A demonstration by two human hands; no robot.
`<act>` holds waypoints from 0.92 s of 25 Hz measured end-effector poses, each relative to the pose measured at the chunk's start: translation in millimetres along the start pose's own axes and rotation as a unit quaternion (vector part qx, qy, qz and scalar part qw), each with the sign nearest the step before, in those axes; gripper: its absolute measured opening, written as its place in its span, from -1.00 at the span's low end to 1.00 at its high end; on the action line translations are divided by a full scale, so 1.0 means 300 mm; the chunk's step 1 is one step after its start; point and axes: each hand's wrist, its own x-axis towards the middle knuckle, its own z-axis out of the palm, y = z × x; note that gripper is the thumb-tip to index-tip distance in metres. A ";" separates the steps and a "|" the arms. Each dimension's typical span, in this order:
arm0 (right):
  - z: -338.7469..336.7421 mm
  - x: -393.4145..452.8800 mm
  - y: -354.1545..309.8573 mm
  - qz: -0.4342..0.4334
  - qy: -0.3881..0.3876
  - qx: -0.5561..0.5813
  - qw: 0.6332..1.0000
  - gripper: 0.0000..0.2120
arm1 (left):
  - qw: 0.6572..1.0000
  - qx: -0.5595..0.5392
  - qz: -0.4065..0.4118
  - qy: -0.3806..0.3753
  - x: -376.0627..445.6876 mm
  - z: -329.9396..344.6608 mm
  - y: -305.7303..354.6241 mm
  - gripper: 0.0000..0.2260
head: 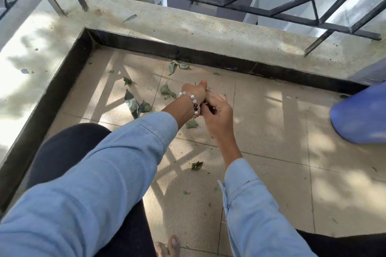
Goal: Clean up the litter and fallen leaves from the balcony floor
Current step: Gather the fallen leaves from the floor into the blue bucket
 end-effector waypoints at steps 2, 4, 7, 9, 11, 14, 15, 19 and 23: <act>-0.050 0.002 0.008 0.064 0.038 0.084 0.994 -0.78 | 1.000 -0.024 0.014 0.004 0.009 -0.005 0.013 -0.75; -0.104 -0.019 0.030 0.163 0.121 0.222 0.954 -0.80 | 0.999 -0.053 0.006 -0.009 0.009 -0.016 0.026 -0.75; -0.139 -0.056 0.079 0.215 0.029 0.146 0.965 -0.62 | 0.998 -0.055 -0.014 -0.040 0.000 -0.011 0.024 -0.70; -0.120 -0.054 0.087 0.209 -0.041 0.137 0.967 -0.46 | 0.997 -0.036 -0.030 -0.058 -0.011 0.009 0.020 -0.68; -0.088 -0.034 0.071 0.183 -0.032 0.220 0.958 -0.58 | 0.999 0.027 -0.005 -0.031 0.006 0.026 0.013 -0.69; -0.069 0.004 0.038 0.098 0.005 0.111 0.989 -0.80 | 0.991 0.131 0.028 -0.017 0.008 0.035 -0.004 -0.56; -0.070 0.018 0.024 0.041 0.001 0.016 0.999 -0.83 | 0.988 0.146 0.021 -0.040 0.003 0.036 -0.007 -0.49; -0.089 0.033 0.013 -0.105 0.025 -0.140 0.984 -0.89 | 0.986 0.159 0.046 -0.031 -0.005 0.037 -0.002 -0.51; -0.142 -0.069 0.114 0.158 0.026 0.090 0.983 -0.95 | 0.962 0.252 0.105 0.015 0.049 0.011 0.008 -0.58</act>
